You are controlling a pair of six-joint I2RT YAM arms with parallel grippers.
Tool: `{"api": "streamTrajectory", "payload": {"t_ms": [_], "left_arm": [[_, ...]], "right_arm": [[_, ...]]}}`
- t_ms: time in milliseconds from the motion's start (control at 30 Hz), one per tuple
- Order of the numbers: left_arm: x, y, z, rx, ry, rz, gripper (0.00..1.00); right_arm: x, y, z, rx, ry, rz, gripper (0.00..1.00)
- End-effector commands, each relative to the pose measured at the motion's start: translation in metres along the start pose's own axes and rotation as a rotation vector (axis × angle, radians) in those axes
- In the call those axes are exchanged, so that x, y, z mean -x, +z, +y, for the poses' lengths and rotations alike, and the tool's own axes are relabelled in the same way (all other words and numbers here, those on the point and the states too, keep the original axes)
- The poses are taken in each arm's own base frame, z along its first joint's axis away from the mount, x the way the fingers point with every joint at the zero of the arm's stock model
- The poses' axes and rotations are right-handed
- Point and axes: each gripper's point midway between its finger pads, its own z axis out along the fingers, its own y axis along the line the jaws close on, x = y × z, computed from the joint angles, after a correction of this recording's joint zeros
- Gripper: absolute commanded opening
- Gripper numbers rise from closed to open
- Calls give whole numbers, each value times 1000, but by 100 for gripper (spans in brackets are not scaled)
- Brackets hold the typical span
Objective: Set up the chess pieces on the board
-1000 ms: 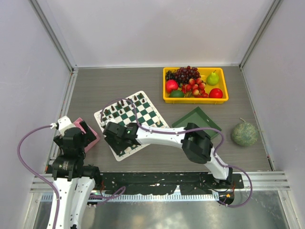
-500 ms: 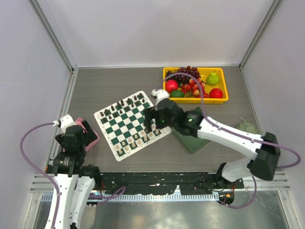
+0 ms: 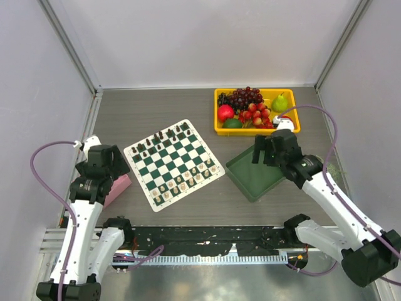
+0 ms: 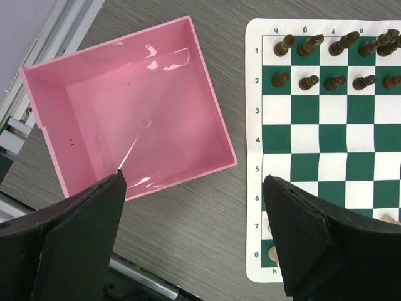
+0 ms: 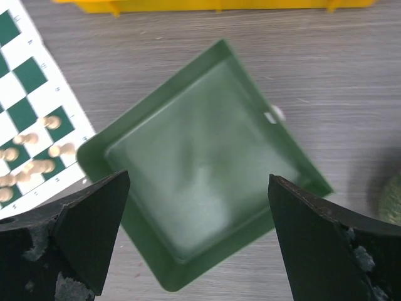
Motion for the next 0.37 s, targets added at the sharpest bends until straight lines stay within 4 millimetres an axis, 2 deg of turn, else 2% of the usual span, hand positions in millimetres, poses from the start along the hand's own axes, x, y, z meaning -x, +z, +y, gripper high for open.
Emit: {"api": "streamTrajectory", "payload": {"t_ms": [0, 267, 333], "left_arm": [[12, -7, -4, -8, -60, -20, 99], [18, -11, -2, -17, -74, -59, 99], [20, -12, -2, -28, -74, -82, 99]], "right_arm": [[8, -9, -34, -88, 20, -39, 100], [24, -16, -39, -118, 84, -101, 99], [28, -18, -41, -129, 101, -119, 97]]}}
